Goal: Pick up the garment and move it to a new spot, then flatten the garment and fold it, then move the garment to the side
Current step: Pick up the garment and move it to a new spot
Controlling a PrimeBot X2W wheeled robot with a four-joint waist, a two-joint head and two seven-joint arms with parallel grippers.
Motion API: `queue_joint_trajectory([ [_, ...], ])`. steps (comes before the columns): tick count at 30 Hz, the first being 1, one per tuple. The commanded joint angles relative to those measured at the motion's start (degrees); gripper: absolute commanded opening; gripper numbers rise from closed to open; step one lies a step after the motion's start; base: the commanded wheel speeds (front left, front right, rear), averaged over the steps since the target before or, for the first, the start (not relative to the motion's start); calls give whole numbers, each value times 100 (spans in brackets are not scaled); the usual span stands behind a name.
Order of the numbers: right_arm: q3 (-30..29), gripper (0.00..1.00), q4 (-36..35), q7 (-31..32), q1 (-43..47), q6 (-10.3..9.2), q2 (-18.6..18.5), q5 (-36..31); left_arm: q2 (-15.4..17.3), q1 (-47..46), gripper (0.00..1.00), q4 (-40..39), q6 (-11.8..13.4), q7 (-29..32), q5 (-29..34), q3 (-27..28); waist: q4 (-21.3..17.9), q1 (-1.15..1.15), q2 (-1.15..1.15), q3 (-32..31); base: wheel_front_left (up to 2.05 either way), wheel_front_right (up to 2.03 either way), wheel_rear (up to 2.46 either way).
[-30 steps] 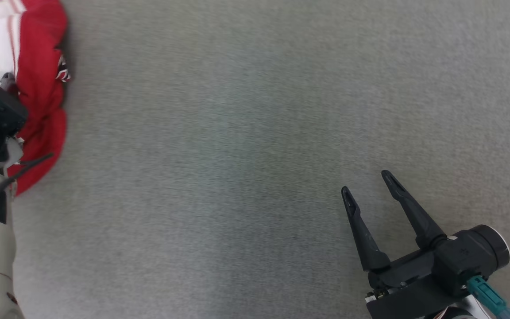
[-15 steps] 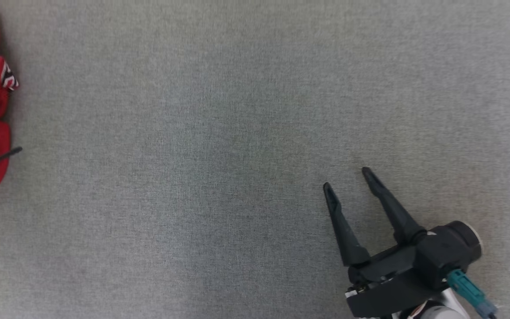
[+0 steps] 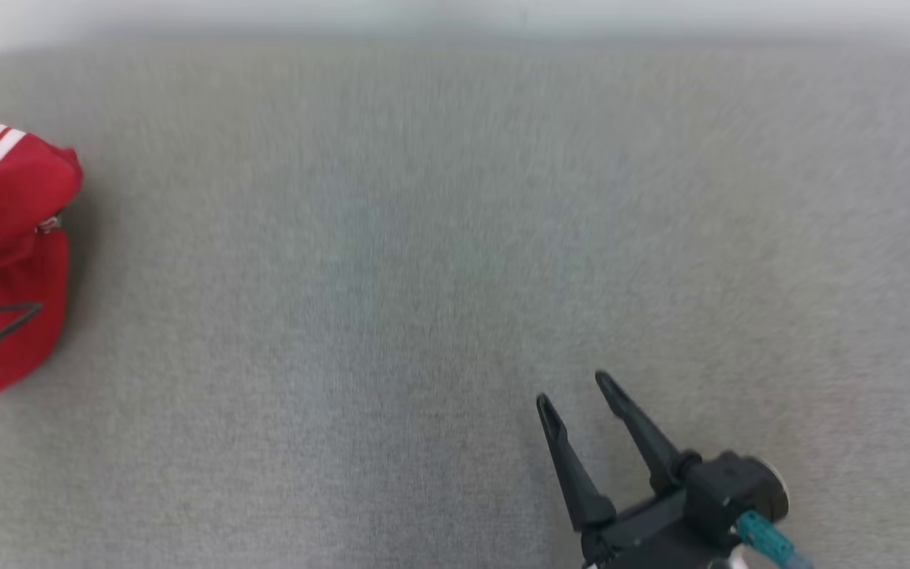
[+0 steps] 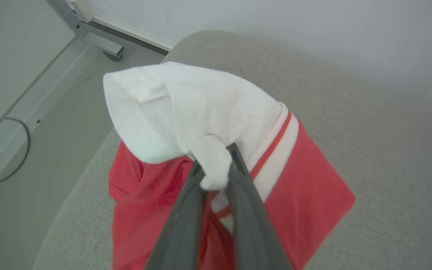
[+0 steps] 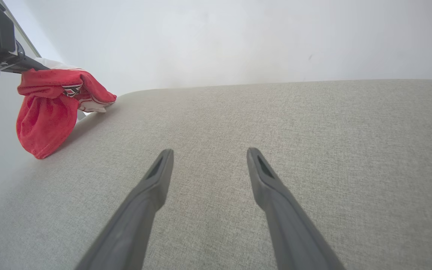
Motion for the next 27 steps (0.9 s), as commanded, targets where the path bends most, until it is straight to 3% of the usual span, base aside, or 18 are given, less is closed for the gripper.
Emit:
queue_joint_trajectory([
  [1,7,100,78,-70,128,-12,49,49,52,82,0,-151,-48,60,41,-69,-207,1,0,-1014,0,0,0],
  [7,-124,100,238,-206,342,-12,64,161,-125,52,0,-981,-398,439,132,-465,-385,1,0,-1593,0,0,0],
  [15,-116,100,278,-274,378,-12,64,295,-759,197,0,-2307,-692,788,-203,-843,-865,1,0,-1800,0,0,0],
  [21,-121,100,246,-269,353,-12,63,302,-1250,735,0,-3253,-737,763,-341,-1216,-1356,1,0,-1763,0,0,0],
  [27,-148,100,208,-286,313,-12,63,356,-1667,1784,0,-3746,-527,452,-454,-1351,-1977,1,0,-1667,0,0,0],
])
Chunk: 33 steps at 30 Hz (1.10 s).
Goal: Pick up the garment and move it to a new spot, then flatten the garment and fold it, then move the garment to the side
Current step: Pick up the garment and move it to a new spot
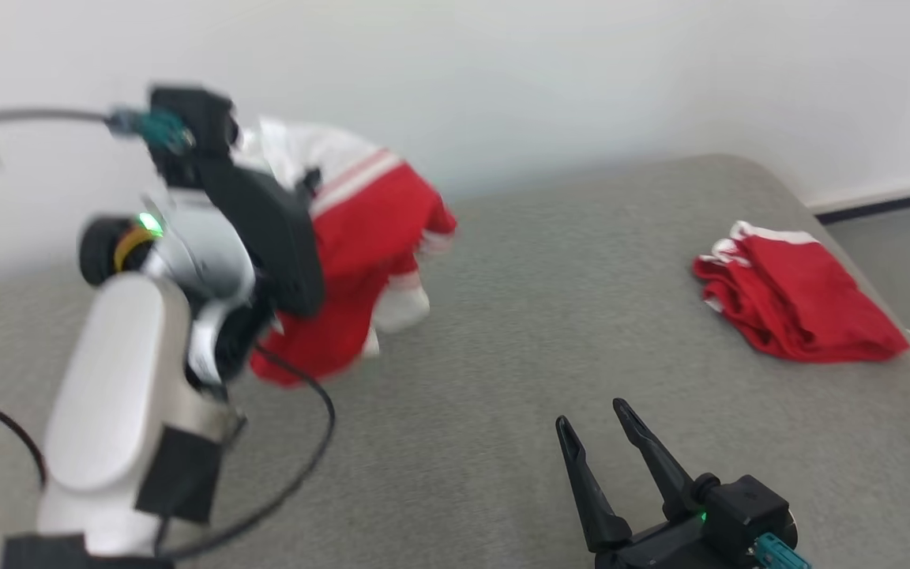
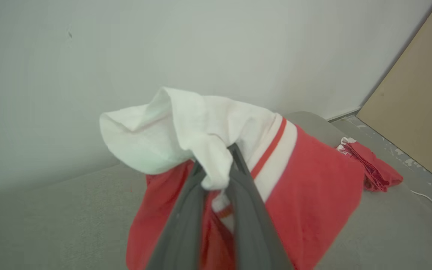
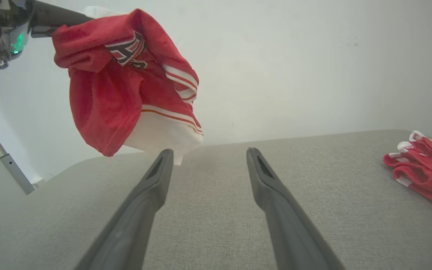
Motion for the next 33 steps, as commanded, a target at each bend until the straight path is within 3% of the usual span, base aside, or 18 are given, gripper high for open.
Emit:
queue_joint_trajectory([
  [1,18,100,-20,-31,-19,-12,18,44,-46,332,0,-51,68,-110,61,-42,-631,1,1,67,0,0,0],
  [9,52,100,-43,-4,27,-12,20,10,-349,1476,0,429,282,-538,-130,-303,-1262,1,1,208,0,0,0],
  [15,141,100,-52,-49,-99,-12,21,105,-431,1768,4,1150,467,-1177,-29,-565,-1540,1,1,357,0,0,0],
  [17,97,100,-48,-70,-99,-12,20,114,-442,1762,100,1321,511,-1407,37,-663,-1510,1,1,382,0,0,0],
  [22,34,100,-19,-68,-50,-12,22,80,-457,1827,100,1411,535,-2069,-8,-841,-1224,1,1,343,0,0,0],
  [33,-96,100,-36,-70,71,-12,20,90,-368,2681,100,519,497,-4113,-57,-759,-377,1,1,90,0,0,0],
])
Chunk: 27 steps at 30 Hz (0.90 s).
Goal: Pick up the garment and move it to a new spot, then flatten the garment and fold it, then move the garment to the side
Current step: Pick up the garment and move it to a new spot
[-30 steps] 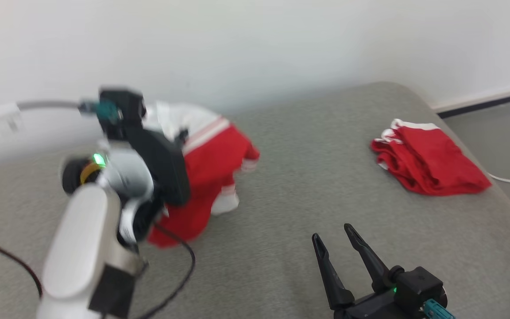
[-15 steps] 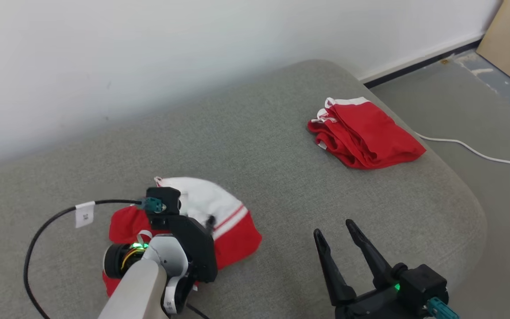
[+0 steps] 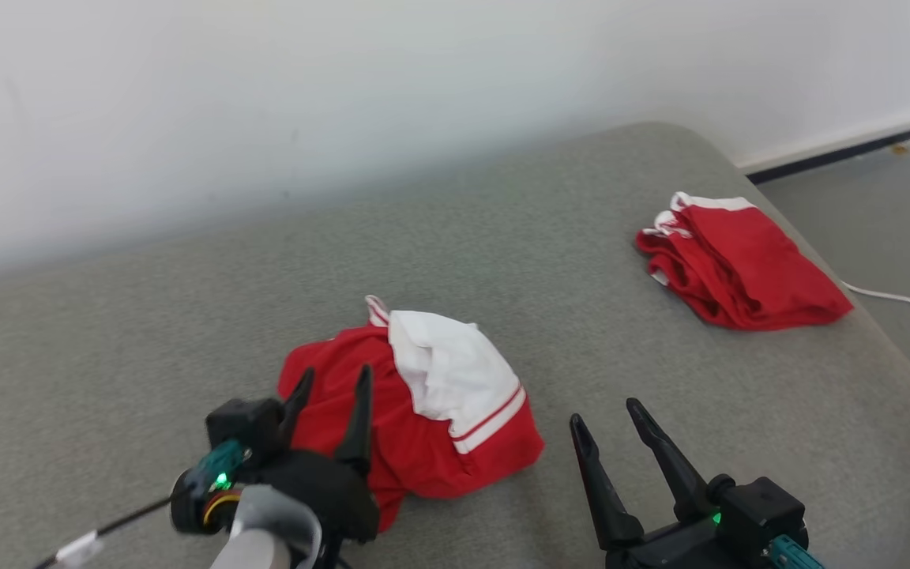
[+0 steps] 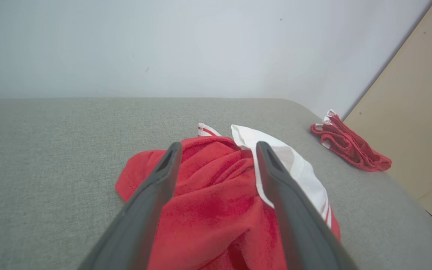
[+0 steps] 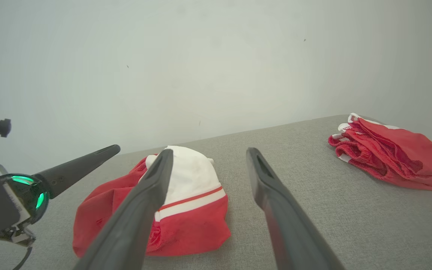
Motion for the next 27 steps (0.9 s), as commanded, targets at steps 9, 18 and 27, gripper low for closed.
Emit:
queue_joint_trajectory([
  [9,-388,100,115,-101,208,-12,17,75,412,1441,100,-966,135,-1346,276,451,885,-1,0,-314,0,0,0],
  [18,-869,100,367,-322,406,-12,17,-7,272,2685,100,-1940,184,-1399,938,1323,1340,-1,0,-495,0,0,0],
  [27,-1137,100,517,-194,607,-12,-6,-255,189,3303,100,-2128,-269,-1402,1376,1728,1602,-1,0,-581,0,0,0],
])
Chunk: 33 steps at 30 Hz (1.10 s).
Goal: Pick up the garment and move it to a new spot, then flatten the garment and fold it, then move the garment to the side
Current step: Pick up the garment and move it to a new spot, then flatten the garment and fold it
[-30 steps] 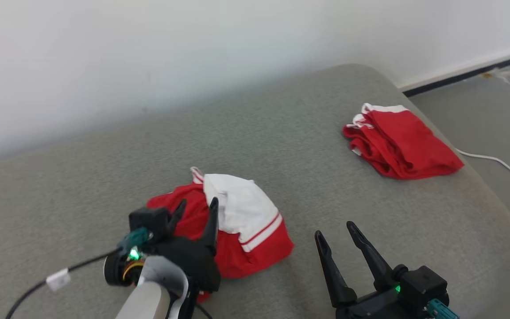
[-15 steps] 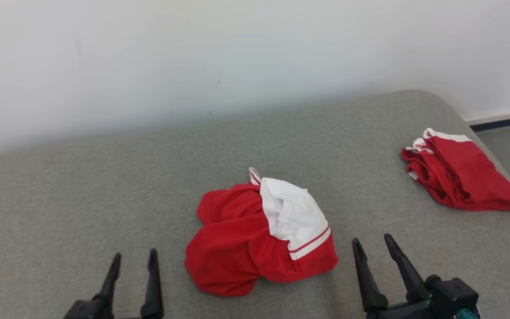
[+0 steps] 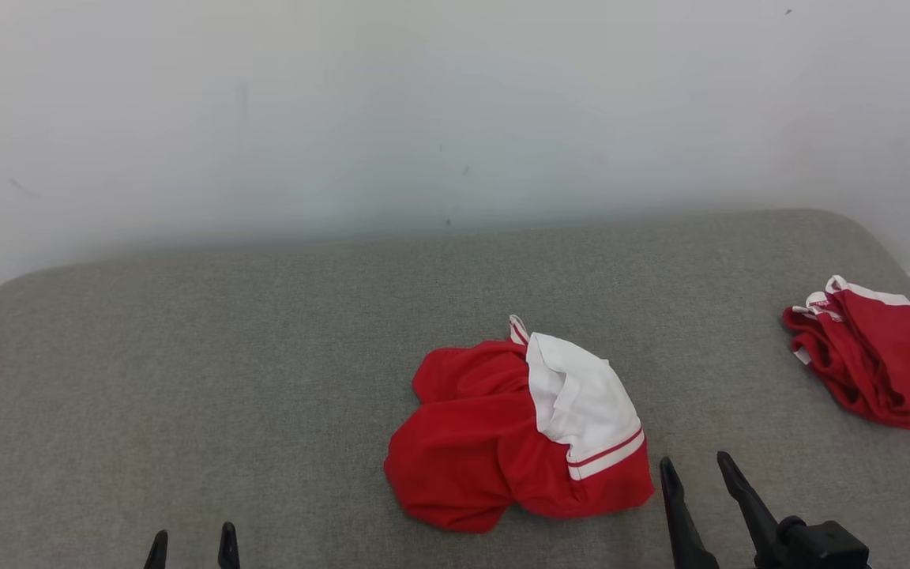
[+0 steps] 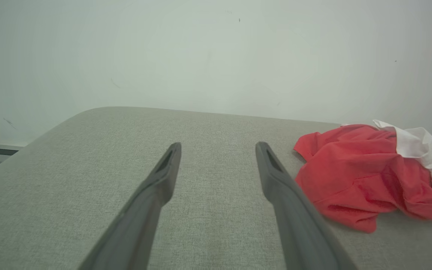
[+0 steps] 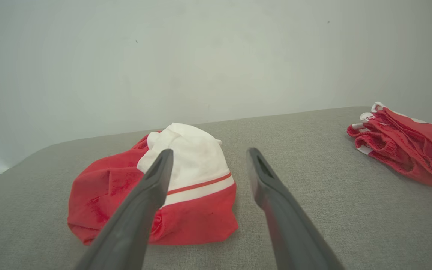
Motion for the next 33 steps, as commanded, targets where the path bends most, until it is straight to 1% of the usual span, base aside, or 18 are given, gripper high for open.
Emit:
queue_joint_trajectory([
  [1,-60,100,10,-1,93,-12,-3,-60,-32,74,100,-31,-56,-16,60,38,51,1,0,-34,0,0,0],
  [4,-105,100,8,-7,125,-12,-3,-74,-57,95,100,-17,-192,-16,122,67,33,1,0,-23,0,0,0],
  [6,-92,100,-1,5,118,-12,-4,-90,-79,112,100,29,-239,-17,160,66,-9,1,0,-17,0,0,0],
  [19,-20,100,-27,24,16,-12,9,-109,-189,-20,100,224,-367,-17,261,126,-188,1,0,21,0,0,0],
  [27,-11,100,-27,-26,-3,-12,16,-115,-210,-28,100,269,-383,-17,307,160,-219,1,0,58,0,0,0],
  [31,-7,100,-15,-28,-26,-12,18,-122,-225,-148,100,266,-441,-17,174,111,-222,1,0,84,0,0,0],
  [33,1,100,-2,-29,-38,-12,19,-120,-237,-224,100,394,-453,13,99,-61,-241,1,0,92,0,0,0],
])
